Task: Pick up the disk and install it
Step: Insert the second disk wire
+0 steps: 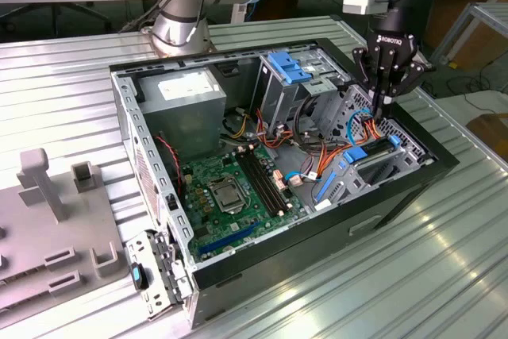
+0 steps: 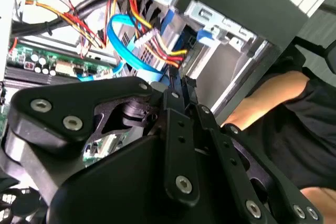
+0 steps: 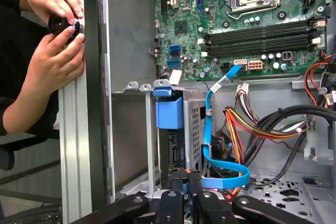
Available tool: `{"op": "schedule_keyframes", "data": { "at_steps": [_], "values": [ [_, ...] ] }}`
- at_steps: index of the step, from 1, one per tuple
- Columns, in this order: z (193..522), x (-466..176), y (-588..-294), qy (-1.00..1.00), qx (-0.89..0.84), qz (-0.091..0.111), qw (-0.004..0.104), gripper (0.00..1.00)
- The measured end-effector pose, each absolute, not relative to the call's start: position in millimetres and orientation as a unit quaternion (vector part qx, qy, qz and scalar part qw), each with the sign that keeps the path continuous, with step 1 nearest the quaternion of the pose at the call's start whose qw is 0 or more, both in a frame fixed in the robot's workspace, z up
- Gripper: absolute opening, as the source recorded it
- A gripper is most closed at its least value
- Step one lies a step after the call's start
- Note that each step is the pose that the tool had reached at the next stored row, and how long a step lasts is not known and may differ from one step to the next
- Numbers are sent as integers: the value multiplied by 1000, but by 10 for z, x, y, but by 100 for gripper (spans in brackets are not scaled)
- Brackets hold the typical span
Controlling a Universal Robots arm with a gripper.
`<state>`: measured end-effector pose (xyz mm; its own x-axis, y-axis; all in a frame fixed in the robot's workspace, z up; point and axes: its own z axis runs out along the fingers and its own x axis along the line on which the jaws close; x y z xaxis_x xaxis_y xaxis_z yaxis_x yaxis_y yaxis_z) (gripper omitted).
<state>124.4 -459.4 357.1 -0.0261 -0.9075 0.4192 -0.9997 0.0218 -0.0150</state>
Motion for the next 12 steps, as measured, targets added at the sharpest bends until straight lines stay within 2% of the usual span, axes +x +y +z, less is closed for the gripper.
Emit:
{"op": "schedule_keyframes", "data": {
  "at_steps": [3, 4, 5, 8, 12],
  "values": [
    [3565, 1235, -4642, -699, 682, 155, 148, 16],
    [3565, 1235, -4664, -700, 683, 151, 144, 16],
    [3564, 1235, -4697, -703, 686, 136, 130, 16],
    [3556, 1229, -4876, -708, 690, 109, 104, 16],
    [3555, 1205, -4939, -706, 695, 106, 92, 16]
  ]
}}
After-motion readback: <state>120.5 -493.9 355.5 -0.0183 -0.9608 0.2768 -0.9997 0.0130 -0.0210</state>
